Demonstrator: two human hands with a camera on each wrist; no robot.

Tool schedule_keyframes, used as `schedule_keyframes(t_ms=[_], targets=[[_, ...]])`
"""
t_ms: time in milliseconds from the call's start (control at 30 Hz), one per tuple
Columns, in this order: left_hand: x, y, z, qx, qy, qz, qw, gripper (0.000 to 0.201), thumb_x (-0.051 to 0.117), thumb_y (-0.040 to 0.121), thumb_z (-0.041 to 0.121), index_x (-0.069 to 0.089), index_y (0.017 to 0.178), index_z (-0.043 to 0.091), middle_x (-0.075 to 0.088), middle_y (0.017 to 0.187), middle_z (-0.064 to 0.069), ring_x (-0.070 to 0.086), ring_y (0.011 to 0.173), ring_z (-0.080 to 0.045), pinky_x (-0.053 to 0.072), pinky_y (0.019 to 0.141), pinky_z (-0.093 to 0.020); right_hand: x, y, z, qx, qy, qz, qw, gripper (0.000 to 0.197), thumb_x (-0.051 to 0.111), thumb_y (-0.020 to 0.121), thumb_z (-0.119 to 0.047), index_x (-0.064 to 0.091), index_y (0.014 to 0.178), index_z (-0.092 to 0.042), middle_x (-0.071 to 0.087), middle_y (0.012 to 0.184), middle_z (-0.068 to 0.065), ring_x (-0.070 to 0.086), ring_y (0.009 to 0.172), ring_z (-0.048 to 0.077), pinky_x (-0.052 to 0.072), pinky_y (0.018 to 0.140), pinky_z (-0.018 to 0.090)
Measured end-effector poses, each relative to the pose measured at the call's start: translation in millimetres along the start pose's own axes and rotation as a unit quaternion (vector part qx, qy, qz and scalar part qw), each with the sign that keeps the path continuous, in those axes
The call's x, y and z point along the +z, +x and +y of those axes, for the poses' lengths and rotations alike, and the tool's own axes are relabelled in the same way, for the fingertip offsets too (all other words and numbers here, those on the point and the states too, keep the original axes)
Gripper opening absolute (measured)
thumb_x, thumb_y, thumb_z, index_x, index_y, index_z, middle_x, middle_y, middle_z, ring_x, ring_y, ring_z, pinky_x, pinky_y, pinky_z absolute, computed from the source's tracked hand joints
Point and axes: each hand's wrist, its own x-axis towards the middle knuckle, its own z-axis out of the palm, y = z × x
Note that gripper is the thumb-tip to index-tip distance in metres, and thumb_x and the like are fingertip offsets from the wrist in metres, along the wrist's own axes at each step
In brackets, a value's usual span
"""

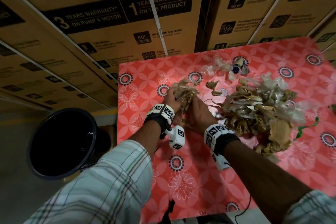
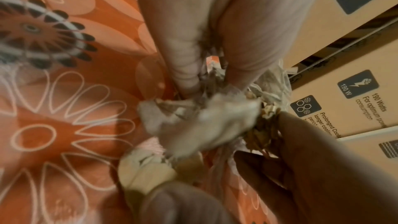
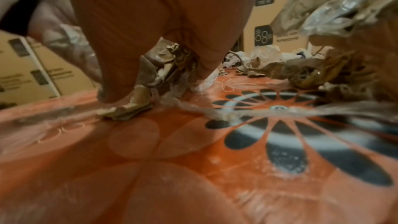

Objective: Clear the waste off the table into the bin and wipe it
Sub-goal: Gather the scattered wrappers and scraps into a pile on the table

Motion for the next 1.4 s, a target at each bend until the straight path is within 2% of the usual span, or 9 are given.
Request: schedule_keyframes(t_ms=[200, 300, 467, 633, 767, 967, 1167, 1300, 1400], targets=[[1, -6, 3, -0.054, -0.085, -0.026, 0.995, 0.064, 0.078, 0.068, 0.022, 0.044, 0.122, 0.023, 0.063, 0.121, -0.007, 0.06, 0.111, -0.028, 0.05, 0.097, -0.042, 13, -2, 0, -0.007, -0.061, 0.004, 0.998, 0.112, 0.072, 0.072, -0.045, 0.005, 0.146, 0.007, 0.021, 0.146, 0.028, 0.035, 0.122, 0.045, 0.04, 0.097, 0.054], [2, -10, 10, -0.081, -0.186, -0.055, 0.978, 0.067, 0.073, 0.052, 0.027, 0.059, 0.117, 0.022, 0.069, 0.112, -0.013, 0.066, 0.1, -0.03, 0.056, 0.079, -0.04, 13, -1, 2, -0.006, -0.054, 0.011, 0.998, 0.103, 0.068, 0.077, -0.044, 0.007, 0.146, 0.002, 0.02, 0.148, 0.023, 0.033, 0.125, 0.041, 0.04, 0.1, 0.051], [-11, -35, 28, -0.098, -0.305, -0.126, 0.939, 0.036, 0.037, 0.093, 0.008, 0.072, 0.103, 0.01, 0.059, 0.085, -0.014, 0.062, 0.059, -0.018, 0.053, 0.051, -0.025, 7, 3, 6, -0.021, 0.021, 0.074, 0.997, 0.065, 0.063, 0.08, -0.03, 0.035, 0.133, -0.005, 0.046, 0.128, 0.02, 0.047, 0.111, 0.036, 0.042, 0.093, 0.042], [-13, -29, 22, -0.101, -0.194, -0.091, 0.972, 0.018, 0.049, 0.089, 0.002, 0.057, 0.098, 0.014, 0.069, 0.079, -0.01, 0.067, 0.069, -0.024, 0.057, 0.065, -0.034, -3, 9, 4, -0.027, 0.018, 0.085, 0.996, 0.055, 0.07, 0.073, -0.02, 0.045, 0.121, -0.01, 0.056, 0.109, 0.019, 0.056, 0.093, 0.035, 0.04, 0.074, 0.032], [0, 12, -33, -0.082, -0.008, -0.126, 0.989, 0.058, 0.078, 0.062, 0.035, 0.06, 0.117, 0.039, 0.073, 0.103, -0.001, 0.07, 0.093, -0.029, 0.058, 0.08, -0.05, -5, 4, 3, -0.042, -0.017, 0.06, 0.997, 0.054, 0.069, 0.076, -0.025, 0.046, 0.121, -0.007, 0.053, 0.114, 0.019, 0.054, 0.099, 0.036, 0.043, 0.08, 0.035], [-26, -33, 18, -0.021, 0.034, -0.08, 0.996, 0.044, 0.052, 0.079, 0.011, 0.054, 0.12, 0.026, 0.069, 0.102, -0.009, 0.067, 0.09, -0.033, 0.057, 0.074, -0.045, 6, -10, 7, -0.02, -0.115, -0.036, 0.992, 0.111, 0.08, 0.059, -0.054, 0.021, 0.142, -0.01, 0.021, 0.15, 0.016, 0.036, 0.125, 0.035, 0.047, 0.096, 0.047], [-23, -25, 27, -0.012, 0.031, -0.034, 0.999, 0.044, 0.057, 0.09, 0.05, 0.034, 0.121, 0.029, 0.066, 0.109, -0.001, 0.066, 0.091, -0.026, 0.054, 0.086, -0.044, 10, 10, -4, -0.005, -0.09, 0.062, 0.994, 0.053, 0.072, 0.072, -0.035, 0.048, 0.11, -0.009, 0.051, 0.115, 0.018, 0.052, 0.097, 0.036, 0.048, 0.072, 0.04], [-21, -18, 45, -0.033, 0.012, -0.044, 0.998, 0.029, 0.043, 0.098, 0.052, 0.039, 0.126, 0.048, 0.063, 0.099, 0.01, 0.061, 0.081, -0.022, 0.049, 0.078, -0.033, 12, 16, -4, -0.009, -0.082, 0.071, 0.994, 0.047, 0.07, 0.074, -0.037, 0.05, 0.106, -0.009, 0.052, 0.105, 0.021, 0.054, 0.087, 0.038, 0.048, 0.062, 0.042], [-17, -8, 55, -0.051, 0.092, -0.034, 0.994, 0.041, 0.04, 0.1, 0.049, 0.043, 0.139, 0.038, 0.059, 0.128, -0.006, 0.059, 0.11, -0.031, 0.044, 0.087, -0.032, 9, 19, 0, -0.018, -0.089, 0.058, 0.994, 0.044, 0.068, 0.079, -0.037, 0.046, 0.111, -0.014, 0.05, 0.113, 0.019, 0.053, 0.091, 0.039, 0.05, 0.064, 0.045]])
